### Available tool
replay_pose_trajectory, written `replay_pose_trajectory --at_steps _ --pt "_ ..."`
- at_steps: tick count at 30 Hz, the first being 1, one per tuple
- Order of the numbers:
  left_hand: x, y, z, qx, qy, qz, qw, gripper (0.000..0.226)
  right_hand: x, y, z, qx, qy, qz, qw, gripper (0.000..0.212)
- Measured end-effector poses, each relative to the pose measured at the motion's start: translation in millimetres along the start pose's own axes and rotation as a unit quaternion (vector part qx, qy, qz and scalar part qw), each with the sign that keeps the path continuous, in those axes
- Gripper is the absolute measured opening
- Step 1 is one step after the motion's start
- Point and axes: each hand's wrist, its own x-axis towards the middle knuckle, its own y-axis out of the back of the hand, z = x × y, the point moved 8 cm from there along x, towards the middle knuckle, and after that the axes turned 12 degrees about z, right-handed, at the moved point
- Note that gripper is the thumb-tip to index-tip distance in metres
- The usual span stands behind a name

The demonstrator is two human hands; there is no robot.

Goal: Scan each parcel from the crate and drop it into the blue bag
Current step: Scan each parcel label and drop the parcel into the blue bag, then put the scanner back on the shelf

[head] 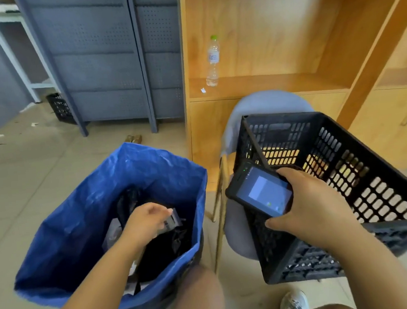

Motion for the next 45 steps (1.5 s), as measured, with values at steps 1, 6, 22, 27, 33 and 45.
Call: replay_pose_trajectory --at_steps 1,6,22,27,33,45 --pt "-2 -8 9 0.005 -0.017 -0.012 1.0 0.016 -3 4 6 -0.002 -0.008 0.003 1.0 0.083" --pt "-17 -50 68 0.018 -0.102 -0.062 0.993 0.01 -18 28 53 -0.005 -0.069 0.022 0.997 0.088" --pt "-112 -190 213 0.032 -0.32 -0.167 0.932 0.007 -79 119 238 -0.04 -0.247 0.122 0.96 0.06" --pt "-102 -230 233 0.075 -0.354 -0.181 0.915 0.013 -62 112 278 -0.068 -0.266 0.101 0.956 0.057" --pt "-61 -274 251 0.112 -0.335 -0.199 0.914 0.009 -9 98 307 -0.096 -0.269 0.052 0.957 0.066" --pt "-27 -299 307 0.15 -0.212 -0.3 0.918 0.012 93 144 302 -0.136 -0.249 -0.057 0.957 0.064"
